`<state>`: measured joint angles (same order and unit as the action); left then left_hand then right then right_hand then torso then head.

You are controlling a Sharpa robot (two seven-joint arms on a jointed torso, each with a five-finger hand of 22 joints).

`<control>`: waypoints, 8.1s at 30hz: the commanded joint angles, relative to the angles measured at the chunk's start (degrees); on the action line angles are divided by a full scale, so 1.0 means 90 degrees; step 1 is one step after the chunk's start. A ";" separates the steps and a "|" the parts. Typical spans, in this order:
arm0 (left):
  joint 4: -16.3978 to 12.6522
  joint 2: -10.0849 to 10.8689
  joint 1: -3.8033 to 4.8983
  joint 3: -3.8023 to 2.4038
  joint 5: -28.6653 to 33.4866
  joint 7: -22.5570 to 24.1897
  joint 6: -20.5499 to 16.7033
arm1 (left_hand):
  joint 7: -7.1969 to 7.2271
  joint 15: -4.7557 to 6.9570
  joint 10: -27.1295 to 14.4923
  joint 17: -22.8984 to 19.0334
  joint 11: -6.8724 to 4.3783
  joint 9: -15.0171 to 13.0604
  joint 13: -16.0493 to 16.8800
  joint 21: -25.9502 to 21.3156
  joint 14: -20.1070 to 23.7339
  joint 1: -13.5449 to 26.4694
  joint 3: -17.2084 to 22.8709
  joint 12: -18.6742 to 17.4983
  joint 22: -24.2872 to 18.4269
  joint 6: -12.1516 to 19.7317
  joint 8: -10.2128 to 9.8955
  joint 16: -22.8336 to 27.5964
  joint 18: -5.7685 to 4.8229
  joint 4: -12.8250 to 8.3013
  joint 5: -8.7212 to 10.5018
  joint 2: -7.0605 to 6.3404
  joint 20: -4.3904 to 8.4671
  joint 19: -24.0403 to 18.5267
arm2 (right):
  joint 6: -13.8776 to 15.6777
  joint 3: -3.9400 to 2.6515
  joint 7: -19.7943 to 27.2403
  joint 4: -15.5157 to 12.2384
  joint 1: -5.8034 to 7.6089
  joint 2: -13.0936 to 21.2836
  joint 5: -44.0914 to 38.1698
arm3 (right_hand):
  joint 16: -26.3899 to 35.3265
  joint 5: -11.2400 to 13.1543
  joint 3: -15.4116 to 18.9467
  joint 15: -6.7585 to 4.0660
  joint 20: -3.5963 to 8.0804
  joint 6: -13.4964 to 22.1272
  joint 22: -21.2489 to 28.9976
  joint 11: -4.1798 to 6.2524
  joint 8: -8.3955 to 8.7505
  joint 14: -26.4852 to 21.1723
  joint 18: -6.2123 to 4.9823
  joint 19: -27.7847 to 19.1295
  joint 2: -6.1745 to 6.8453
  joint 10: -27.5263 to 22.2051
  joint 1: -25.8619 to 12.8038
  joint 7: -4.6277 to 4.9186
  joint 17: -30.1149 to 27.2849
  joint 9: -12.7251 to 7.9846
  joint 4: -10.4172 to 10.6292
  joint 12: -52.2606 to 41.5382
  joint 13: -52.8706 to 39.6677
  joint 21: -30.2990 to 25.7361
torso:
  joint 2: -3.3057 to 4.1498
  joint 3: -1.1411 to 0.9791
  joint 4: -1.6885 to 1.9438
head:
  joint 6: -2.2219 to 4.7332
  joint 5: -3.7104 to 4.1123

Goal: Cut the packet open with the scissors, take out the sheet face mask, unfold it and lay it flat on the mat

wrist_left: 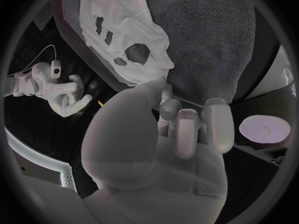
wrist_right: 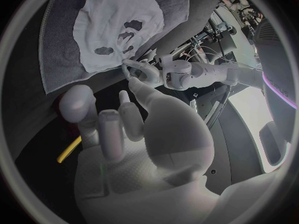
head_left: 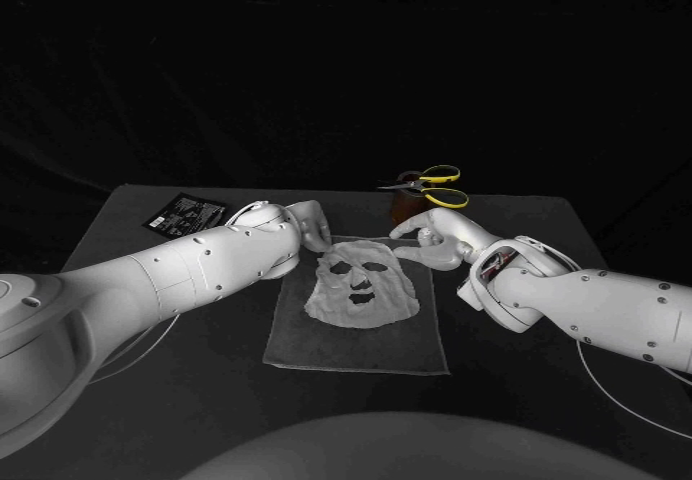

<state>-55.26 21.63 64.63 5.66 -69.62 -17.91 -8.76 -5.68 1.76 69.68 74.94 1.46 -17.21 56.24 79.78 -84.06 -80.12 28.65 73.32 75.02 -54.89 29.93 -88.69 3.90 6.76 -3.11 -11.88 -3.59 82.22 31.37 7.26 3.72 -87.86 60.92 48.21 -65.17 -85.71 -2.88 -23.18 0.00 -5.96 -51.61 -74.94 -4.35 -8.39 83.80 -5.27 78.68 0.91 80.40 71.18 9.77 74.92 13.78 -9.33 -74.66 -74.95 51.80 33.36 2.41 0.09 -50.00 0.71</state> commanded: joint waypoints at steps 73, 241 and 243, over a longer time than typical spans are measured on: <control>-0.2929 0.2867 0.0005 -0.0033 0.3873 -0.0401 0.0608 | -0.0336 -0.0143 -0.0030 0.0882 0.0243 0.0110 -0.0535 -0.0141 -0.0455 0.0924 0.1739 -0.0266 0.0221 0.0924 -0.0173 0.0173 -0.0033 0.0062 0.0022 0.0471 -0.0123 0.0021 | -0.0493 0.0104 -0.1682 0.0500 -0.0370 -0.1601 -0.2450 | -0.0002 -0.0006 -0.0242 -0.0003 0.0010 -0.0219 -0.0699 0.0008 0.0004 0.0471 -0.0142 -0.0001 0.0062 0.0037 -0.0173 -0.0027 0.0721 -0.0044 -0.0021 -0.0033 -0.0149 -0.0018 | -0.0011 0.0002 0.0006 | 0.0000 -0.0219; -0.2748 0.2583 -0.0023 0.0098 0.4094 -0.0882 -0.0040 | -0.0450 -0.0225 -0.0379 0.0919 0.0323 0.0986 -0.0685 -0.0011 -0.0451 0.2116 0.2851 -0.0307 0.0318 0.1836 -0.1929 0.0139 -0.0038 -0.0339 0.0025 0.0714 -0.0228 -0.0030 | -0.0441 0.0115 -0.1838 0.1128 -0.0744 -0.2378 -0.2578 | -0.0014 -0.0009 -0.0583 -0.0092 0.0090 -0.0590 -0.0708 0.0110 -0.0074 0.0481 -0.0135 0.0037 0.0063 0.0105 -0.0287 -0.0146 0.0739 -0.0054 -0.0064 -0.0101 -0.0198 0.0042 | -0.0006 -0.0012 -0.0007 | 0.0000 -0.0258; -0.2708 0.2585 -0.0022 0.0098 0.3878 -0.0908 -0.0067 | -0.0453 -0.0224 -0.0404 0.0919 0.0317 0.1008 -0.0712 -0.0020 -0.0450 0.2107 0.2861 -0.0323 0.0307 0.1923 -0.1978 0.0139 -0.0035 -0.0351 0.0025 0.0700 -0.0229 -0.0037 | -0.0438 0.0115 -0.1839 0.1129 -0.0744 -0.2377 -0.2578 | -0.0014 -0.0009 -0.0583 -0.0092 0.0090 -0.0590 -0.0708 0.0110 -0.0074 0.0481 -0.0135 0.0037 0.0063 0.0105 -0.0287 -0.0146 0.0739 -0.0054 -0.0064 -0.0101 -0.0198 0.0042 | -0.0004 -0.0009 -0.0006 | 0.0000 -0.0257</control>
<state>-80.49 44.68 64.54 6.37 -28.47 -24.50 -6.60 -7.85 -0.45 66.43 74.94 4.40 -9.55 49.89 79.97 -84.12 -61.03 54.39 70.73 74.92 -40.11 13.71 -87.34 3.91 3.54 -2.66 -5.00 -5.63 82.39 27.93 8.27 -12.36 -77.80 54.29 26.77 -87.84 -85.59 -2.88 -28.23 -0.64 -5.55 -56.68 -74.92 -3.47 -8.96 84.01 -6.13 79.08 1.44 81.16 68.84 8.20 74.94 13.34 -9.96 -75.27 -74.95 52.01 33.30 2.32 0.07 -50.00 -1.62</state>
